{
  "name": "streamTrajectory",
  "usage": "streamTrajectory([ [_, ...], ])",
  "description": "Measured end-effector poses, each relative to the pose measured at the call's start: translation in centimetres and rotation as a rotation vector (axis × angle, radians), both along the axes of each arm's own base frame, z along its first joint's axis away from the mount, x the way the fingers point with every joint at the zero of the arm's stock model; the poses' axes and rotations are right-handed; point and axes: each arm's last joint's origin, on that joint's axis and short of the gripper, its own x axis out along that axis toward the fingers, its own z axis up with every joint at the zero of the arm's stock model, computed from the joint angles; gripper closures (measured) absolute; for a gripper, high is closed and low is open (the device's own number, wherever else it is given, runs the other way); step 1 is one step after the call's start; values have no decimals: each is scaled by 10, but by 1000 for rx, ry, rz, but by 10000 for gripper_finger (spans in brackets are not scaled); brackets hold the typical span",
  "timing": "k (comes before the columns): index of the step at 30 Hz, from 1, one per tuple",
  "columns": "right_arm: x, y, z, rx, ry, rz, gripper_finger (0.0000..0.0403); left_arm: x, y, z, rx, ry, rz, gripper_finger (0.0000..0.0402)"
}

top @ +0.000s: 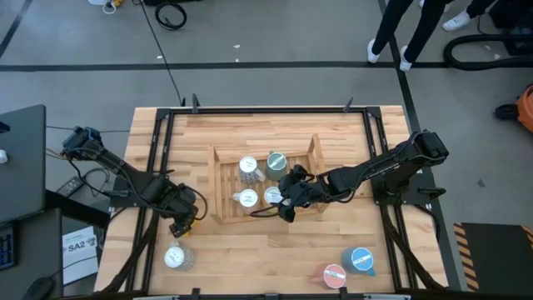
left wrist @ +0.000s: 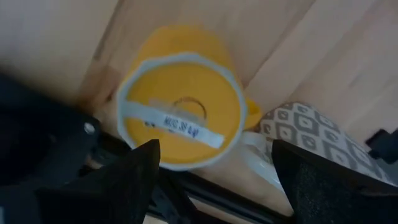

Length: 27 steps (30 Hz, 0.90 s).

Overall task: Place coffee mugs
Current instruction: Put the yellow mug on the shelf

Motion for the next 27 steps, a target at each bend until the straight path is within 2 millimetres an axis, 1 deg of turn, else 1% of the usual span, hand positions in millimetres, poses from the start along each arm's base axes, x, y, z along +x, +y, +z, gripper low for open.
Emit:
streamTrajectory([
  [4, 0, 0, 0, 0, 0, 0, 6, -2, 0, 0, -36, 61, 136, 86],
  [8, 0, 0, 0, 0, 0, 0, 6, -3, -4, 1, -115, 160, 295, 86],
  [10, 0, 0, 0, 0, 0, 0, 6, -4, -7, 1, -136, 175, 331, 86],
  [13, 0, 0, 0, 0, 0, 0, 6, -2, -14, 2, -157, 131, 323, 86],
  [19, 0, 0, 0, 0, 0, 0, 6, 7, -35, 7, -240, -108, 240, 86],
  [21, 0, 0, 0, 0, 0, 0, 6, 9, -40, 9, -264, -154, 233, 86],
  [23, 0, 0, 0, 0, 0, 0, 6, 9, -41, 10, -275, -151, 269, 86],
  [27, 0, 0, 0, 0, 0, 0, 6, 7, -39, 8, -257, -88, 400, 86],
])
